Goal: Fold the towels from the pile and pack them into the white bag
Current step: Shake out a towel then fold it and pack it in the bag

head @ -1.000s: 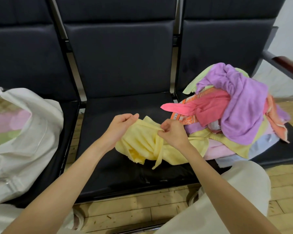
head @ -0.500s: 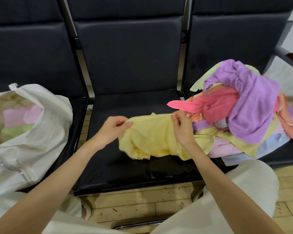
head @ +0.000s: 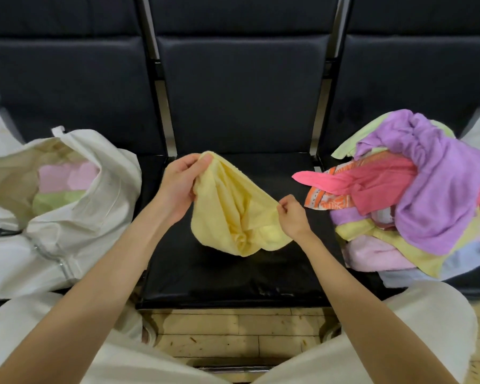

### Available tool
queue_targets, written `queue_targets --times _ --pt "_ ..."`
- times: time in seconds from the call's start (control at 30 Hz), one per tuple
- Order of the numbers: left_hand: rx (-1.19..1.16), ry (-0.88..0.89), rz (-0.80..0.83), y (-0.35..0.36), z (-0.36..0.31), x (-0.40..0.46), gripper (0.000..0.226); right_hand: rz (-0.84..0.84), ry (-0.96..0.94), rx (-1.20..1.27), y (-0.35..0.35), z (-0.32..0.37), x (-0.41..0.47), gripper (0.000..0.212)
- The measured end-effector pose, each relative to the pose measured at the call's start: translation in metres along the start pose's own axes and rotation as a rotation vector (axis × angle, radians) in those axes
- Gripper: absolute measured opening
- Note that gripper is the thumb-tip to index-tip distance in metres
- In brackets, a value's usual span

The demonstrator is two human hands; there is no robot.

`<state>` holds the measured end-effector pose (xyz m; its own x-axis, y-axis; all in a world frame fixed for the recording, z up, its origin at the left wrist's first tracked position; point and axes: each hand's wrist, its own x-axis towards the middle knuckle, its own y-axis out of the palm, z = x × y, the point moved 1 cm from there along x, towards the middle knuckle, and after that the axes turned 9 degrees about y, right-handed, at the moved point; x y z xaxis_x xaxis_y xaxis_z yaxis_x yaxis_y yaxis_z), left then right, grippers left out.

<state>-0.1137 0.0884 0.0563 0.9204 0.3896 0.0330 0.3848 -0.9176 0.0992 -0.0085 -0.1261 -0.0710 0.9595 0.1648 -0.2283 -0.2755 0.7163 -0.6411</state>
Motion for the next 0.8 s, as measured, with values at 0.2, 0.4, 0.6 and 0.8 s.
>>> queue_targets --times 0.2,0.4,0.6,0.8 --pt "0.108 -0.049 -0.220 -0.029 0.002 0.000 0.021 0.083 0.085 0.039 0.034 0.007 0.000 0.012" --pt "0.542 -0.085 0.076 -0.067 -0.001 -0.001 0.023 0.005 0.143 -0.006 0.039 0.023 0.017 0.016" --pt "0.664 -0.144 0.261 -0.099 0.022 -0.012 0.033 0.240 0.655 0.580 0.040 0.036 0.010 0.043" --pt "0.535 -0.116 0.064 -0.124 0.038 -0.016 0.037 0.441 0.596 -0.013 0.064 0.009 -0.005 0.042"
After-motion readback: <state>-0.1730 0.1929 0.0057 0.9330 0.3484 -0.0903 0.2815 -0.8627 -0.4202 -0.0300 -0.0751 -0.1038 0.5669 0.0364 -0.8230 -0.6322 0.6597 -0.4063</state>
